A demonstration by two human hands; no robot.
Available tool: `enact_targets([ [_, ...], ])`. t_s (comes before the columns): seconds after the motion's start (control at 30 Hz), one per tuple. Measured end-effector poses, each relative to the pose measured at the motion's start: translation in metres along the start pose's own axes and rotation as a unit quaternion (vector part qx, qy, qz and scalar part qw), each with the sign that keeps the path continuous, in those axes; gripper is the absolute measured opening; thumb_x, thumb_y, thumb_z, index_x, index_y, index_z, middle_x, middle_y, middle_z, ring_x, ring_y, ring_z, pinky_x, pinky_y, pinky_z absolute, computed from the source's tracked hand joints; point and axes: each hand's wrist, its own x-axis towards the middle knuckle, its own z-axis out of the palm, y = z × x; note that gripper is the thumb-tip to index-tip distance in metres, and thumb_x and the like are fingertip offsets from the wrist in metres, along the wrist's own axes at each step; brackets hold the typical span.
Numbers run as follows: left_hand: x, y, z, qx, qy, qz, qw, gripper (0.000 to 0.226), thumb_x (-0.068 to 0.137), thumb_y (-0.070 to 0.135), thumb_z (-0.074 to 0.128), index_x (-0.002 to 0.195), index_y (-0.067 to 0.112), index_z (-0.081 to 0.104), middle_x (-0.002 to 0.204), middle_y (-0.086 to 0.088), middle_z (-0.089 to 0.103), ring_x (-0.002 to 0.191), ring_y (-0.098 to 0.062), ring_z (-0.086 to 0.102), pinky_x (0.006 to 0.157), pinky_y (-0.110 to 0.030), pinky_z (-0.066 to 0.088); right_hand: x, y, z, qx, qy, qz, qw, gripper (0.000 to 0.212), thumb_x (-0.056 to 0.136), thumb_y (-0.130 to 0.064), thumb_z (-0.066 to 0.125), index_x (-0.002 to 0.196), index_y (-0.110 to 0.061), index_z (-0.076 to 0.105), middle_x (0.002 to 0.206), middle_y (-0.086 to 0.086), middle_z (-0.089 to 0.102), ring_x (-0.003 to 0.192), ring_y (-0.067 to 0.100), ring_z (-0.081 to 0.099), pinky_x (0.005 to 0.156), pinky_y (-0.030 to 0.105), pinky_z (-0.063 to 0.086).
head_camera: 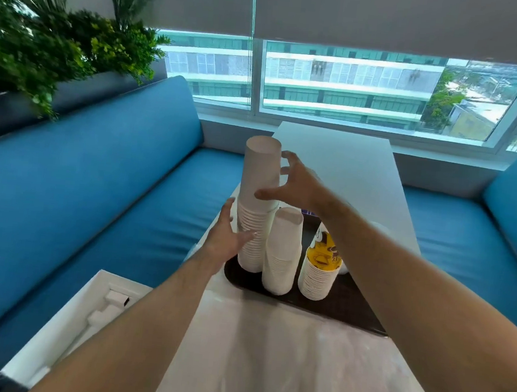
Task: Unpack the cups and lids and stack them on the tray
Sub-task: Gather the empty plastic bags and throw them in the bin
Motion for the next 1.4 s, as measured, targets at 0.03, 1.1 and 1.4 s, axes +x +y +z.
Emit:
enact_targets([
  [0.03,0.003,-0.001,0.001,-0.01,-0.017,0.001,1.0,0.095,0.086,0.012,0.078,0.153,0.046,0.02,0.152,-0.006,0.041,0.134,-0.028,0.048,0.106,-0.058,0.046,0.002,0.002,0.003,-0.003,-0.007,0.0,1.0,0.109,0.067,-0.045,0.091,0.153,-0.019,0.029,0.143,0.006,0.057,0.131,0.028,0.052,0.107,0.047,0.043],
  [1.1,0.178,0.028,0.029,0.052,-0.084,0.055,0.994,0.092,0.087,0.012,0.077,0.153,0.035,0.017,0.152,-0.007,0.042,0.136,-0.03,0.047,0.111,-0.053,0.043,0.139,0.063,-0.022,0.005,0.019,0.034,0.999,0.1,0.064,-0.03,0.095,0.148,-0.021,0.041,0.14,0.006,0.056,0.115,0.03,0.062,0.081,0.05,0.062],
  [1.4,0.123,-0.009,0.004,0.295,-0.02,-0.011,0.955,0.045,0.094,0.01,0.058,0.136,0.019,0.047,0.133,-0.015,0.054,0.11,-0.028,0.058,0.094,-0.034,0.049,0.075,0.045,-0.03,-0.071,-0.006,0.067,0.995,0.068,0.092,-0.052,0.065,0.147,-0.019,0.045,0.14,-0.001,0.057,0.125,0.022,0.056,0.108,0.042,0.044],
])
